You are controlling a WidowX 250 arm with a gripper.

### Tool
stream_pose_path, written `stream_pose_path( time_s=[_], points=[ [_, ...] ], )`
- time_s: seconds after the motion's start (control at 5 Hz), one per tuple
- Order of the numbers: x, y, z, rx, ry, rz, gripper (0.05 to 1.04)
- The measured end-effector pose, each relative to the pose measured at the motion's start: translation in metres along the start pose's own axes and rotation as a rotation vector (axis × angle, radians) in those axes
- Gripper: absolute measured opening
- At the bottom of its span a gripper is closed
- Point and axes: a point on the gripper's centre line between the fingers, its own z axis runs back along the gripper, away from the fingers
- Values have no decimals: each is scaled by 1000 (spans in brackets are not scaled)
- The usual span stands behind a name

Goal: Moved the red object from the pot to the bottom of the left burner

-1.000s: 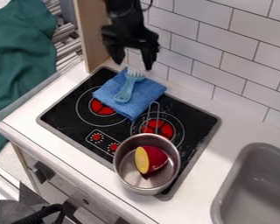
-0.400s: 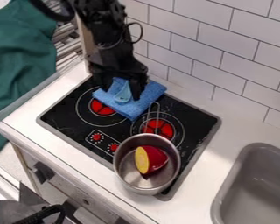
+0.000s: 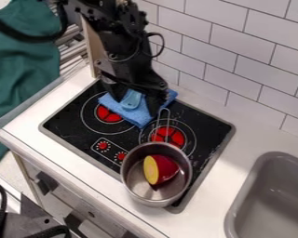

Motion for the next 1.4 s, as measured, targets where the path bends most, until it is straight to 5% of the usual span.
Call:
stream_pose_path(
  time_s=[0.2, 0.6, 1.4],
  points=[
    [-14, -11, 9, -36, -21, -4, 1005],
    [-40, -22, -28, -147, 100, -3, 1005],
    [-46, -27, -54, -143, 192, -38, 1004]
  ],
)
